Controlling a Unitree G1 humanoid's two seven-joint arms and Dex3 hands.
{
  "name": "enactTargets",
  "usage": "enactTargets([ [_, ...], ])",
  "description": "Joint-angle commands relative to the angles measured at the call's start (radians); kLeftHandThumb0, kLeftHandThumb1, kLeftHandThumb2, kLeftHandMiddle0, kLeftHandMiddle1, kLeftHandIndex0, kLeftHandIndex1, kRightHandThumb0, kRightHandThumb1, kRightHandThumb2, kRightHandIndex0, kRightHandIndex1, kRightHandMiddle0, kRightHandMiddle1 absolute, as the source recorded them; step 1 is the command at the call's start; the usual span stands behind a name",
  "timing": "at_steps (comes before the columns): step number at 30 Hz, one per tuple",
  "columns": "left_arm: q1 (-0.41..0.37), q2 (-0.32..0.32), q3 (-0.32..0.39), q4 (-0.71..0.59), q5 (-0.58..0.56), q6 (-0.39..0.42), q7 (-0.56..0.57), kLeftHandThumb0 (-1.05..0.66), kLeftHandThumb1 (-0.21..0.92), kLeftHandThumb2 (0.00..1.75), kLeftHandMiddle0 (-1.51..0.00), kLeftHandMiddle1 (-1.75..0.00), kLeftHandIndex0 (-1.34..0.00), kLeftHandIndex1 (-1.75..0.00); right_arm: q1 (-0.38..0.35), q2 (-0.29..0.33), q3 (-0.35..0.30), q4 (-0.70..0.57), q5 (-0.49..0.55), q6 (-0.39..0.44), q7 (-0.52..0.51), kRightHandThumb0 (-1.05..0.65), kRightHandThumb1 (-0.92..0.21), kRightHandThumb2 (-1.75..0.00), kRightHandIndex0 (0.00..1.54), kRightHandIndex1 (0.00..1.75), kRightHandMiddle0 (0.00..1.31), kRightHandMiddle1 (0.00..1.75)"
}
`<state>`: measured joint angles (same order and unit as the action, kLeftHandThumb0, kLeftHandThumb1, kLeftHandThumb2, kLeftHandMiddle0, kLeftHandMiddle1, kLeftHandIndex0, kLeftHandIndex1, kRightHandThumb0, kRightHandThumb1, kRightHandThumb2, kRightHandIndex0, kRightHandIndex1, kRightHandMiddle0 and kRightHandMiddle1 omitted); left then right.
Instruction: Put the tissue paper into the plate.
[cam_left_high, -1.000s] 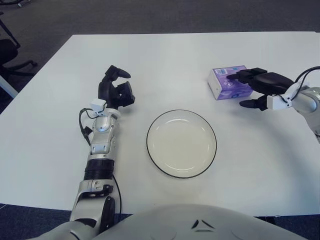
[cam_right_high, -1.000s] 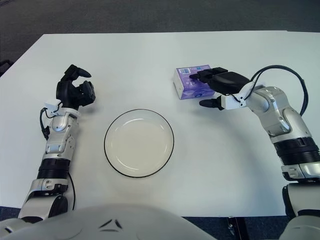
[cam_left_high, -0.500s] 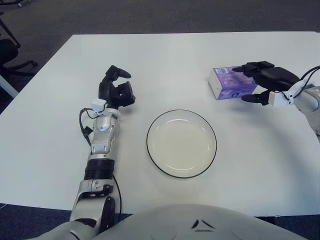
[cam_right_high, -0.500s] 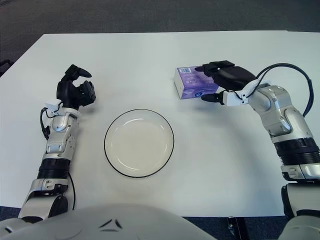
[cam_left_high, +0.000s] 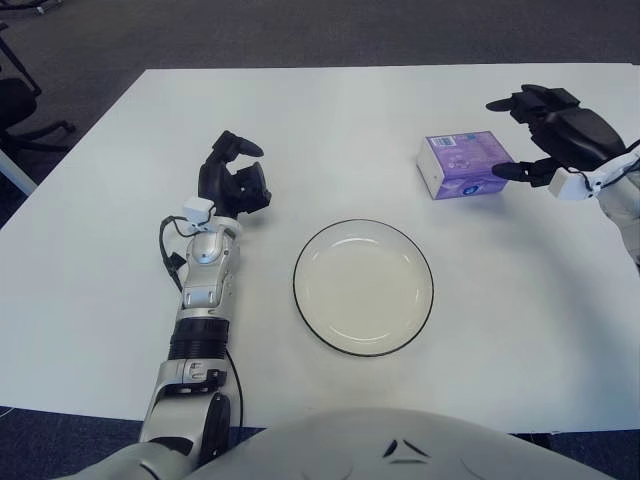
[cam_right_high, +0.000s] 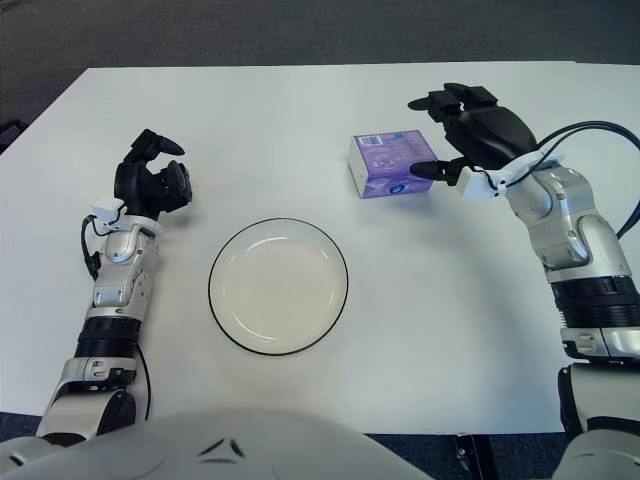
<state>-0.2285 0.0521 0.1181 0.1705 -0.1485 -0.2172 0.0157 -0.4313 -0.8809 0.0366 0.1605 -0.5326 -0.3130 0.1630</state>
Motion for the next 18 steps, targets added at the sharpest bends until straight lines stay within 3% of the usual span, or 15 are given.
enactTargets([
  [1, 0.188, -0.076, -0.021, 0.118, -0.002, 0.011, -0.005, -0.43, 0.46, 1.14, -1.28, -1.75, -0.50, -1.75, -0.075, 0.019, 0.002, 0.071, -0.026, 0.000, -0.042, -0.69, -0.92, -0.60, 0.28, 0.23, 0.00, 0.86],
  [6, 0.186, -0.077, -0.022, 0.121, -0.001, 0.011, -0.005, -0.43, 0.47, 1.13, -1.28, -1.75, -0.50, -1.75, -0.072, 0.042, 0.007, 0.072, -0.026, 0.007, -0.060, -0.74, -0.92, -0.58, 0.25, 0.22, 0.00, 0.85],
  [12, 0.184, -0.077, -0.023, 0.125, 0.001, 0.005, -0.005, -0.43, 0.47, 1.13, -1.27, -1.75, -0.50, -1.75, -0.139, 0.111, 0.079, 0.188, -0.068, 0.011, -0.095, -0.81, -0.92, -0.54, 0.21, 0.19, 0.00, 0.84],
  [18, 0.185, -0.078, -0.022, 0.127, 0.001, 0.001, -0.004, -0.43, 0.47, 1.13, -1.27, -1.75, -0.50, -1.75, -0.186, 0.089, 0.126, 0.254, -0.077, -0.084, -0.065, -0.86, -0.92, -0.52, 0.19, 0.16, 0.00, 0.76],
])
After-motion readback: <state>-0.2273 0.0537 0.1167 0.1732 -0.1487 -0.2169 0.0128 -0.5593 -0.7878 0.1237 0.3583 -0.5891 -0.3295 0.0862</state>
